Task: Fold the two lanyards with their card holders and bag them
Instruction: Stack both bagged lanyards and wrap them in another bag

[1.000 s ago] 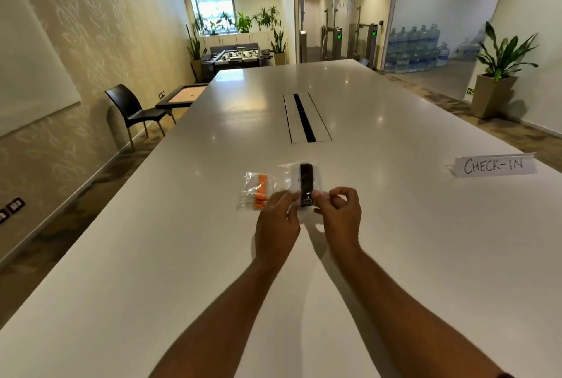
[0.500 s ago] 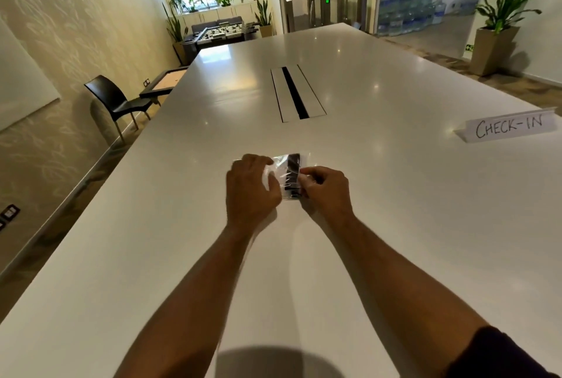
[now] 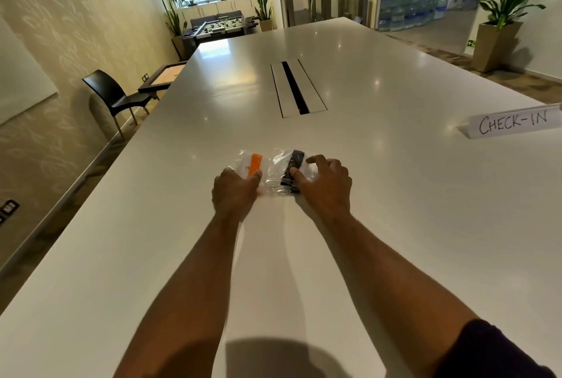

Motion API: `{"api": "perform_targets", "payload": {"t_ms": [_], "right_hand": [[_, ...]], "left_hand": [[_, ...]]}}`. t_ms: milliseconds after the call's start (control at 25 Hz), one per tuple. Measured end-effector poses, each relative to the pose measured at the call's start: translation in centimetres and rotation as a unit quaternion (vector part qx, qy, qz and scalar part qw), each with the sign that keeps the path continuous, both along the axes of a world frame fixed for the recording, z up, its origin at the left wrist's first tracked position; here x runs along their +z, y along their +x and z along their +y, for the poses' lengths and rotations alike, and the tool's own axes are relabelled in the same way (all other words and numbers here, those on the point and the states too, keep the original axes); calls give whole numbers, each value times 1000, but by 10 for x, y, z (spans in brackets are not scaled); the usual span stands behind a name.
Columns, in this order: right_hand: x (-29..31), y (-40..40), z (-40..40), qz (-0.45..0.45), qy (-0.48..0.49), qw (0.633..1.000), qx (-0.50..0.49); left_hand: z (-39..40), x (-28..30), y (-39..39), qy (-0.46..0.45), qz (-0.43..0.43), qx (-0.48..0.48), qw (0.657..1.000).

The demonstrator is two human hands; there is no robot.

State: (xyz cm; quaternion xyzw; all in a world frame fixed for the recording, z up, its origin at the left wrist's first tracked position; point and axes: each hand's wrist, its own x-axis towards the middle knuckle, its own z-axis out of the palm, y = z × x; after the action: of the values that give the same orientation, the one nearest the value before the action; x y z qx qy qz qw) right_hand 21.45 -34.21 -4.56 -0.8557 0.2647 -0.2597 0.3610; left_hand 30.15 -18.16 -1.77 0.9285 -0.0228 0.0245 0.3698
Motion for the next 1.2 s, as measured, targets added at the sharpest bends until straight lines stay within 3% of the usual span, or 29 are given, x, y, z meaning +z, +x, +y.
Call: {"api": "perform_targets", "payload": {"t_ms": [80,320,560,920,1200], "right_hand": [[1,0,4,25,-35,999,14],[-3,1,3,-31,-35,994,100],[-7,-3,3,-105,50,975,189],[1,-38,16,-125,198,953,192],[22,-121,45,-131,289,927,200]], "left_hand": [[3,3,1,-50,32,-14,998],[15,-7,1,-217,104,-70,968],[18,-29,-9,-151,55,-60,985],[25,-22,-42,-279,116,-66,951],[38,-12,-119,-346,159,-65,923]]}}
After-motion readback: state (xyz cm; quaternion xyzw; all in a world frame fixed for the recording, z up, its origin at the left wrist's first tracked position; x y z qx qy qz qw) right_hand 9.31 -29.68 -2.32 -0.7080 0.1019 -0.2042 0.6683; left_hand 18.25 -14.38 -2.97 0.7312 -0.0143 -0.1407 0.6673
